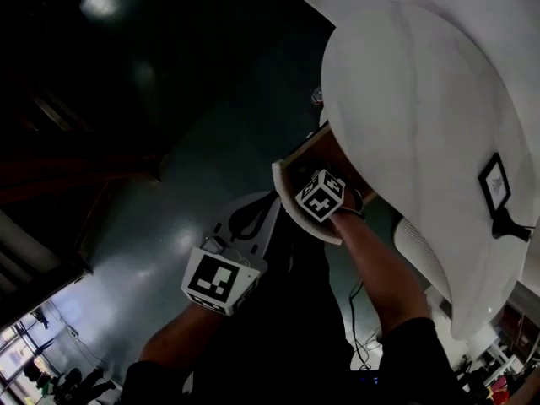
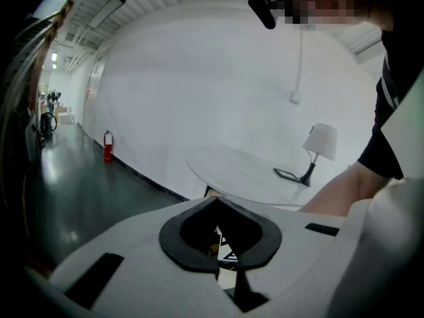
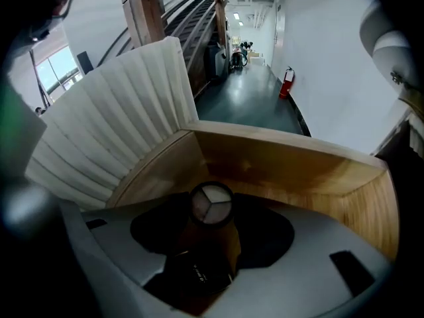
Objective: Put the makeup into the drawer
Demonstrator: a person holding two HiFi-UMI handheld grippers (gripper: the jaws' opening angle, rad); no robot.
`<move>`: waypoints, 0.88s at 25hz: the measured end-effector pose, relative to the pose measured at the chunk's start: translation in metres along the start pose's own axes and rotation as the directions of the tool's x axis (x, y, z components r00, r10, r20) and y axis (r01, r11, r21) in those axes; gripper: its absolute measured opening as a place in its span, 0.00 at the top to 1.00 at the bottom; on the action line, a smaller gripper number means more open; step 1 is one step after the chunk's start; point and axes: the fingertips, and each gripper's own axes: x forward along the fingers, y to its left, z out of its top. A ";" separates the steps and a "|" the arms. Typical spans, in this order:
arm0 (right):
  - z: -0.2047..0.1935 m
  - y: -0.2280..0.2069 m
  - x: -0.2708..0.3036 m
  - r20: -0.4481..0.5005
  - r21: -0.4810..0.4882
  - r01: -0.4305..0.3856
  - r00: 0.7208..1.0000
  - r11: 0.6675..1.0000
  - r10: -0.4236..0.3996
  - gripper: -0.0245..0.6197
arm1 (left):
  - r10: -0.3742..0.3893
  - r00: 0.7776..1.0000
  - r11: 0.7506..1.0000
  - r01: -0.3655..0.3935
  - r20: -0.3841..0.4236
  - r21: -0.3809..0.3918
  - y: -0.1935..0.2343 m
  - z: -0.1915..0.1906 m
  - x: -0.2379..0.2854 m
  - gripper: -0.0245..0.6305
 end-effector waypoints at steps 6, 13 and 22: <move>-0.007 -0.006 0.014 -0.032 -0.009 0.011 0.999 1.000 -0.011 0.63 | 0.021 1.000 1.000 -0.021 -0.003 -0.003 0.008 -0.004 -0.006 0.95; -0.010 -0.005 0.025 -0.046 -0.009 -0.004 0.999 1.000 0.003 0.63 | 0.039 0.999 0.999 -0.039 -0.003 -0.015 0.010 -0.005 -0.008 0.95; -0.003 -0.002 0.011 -0.015 0.006 0.002 1.000 1.000 -0.002 0.62 | 0.033 0.999 0.999 -0.033 0.001 -0.016 0.010 0.000 -0.016 0.95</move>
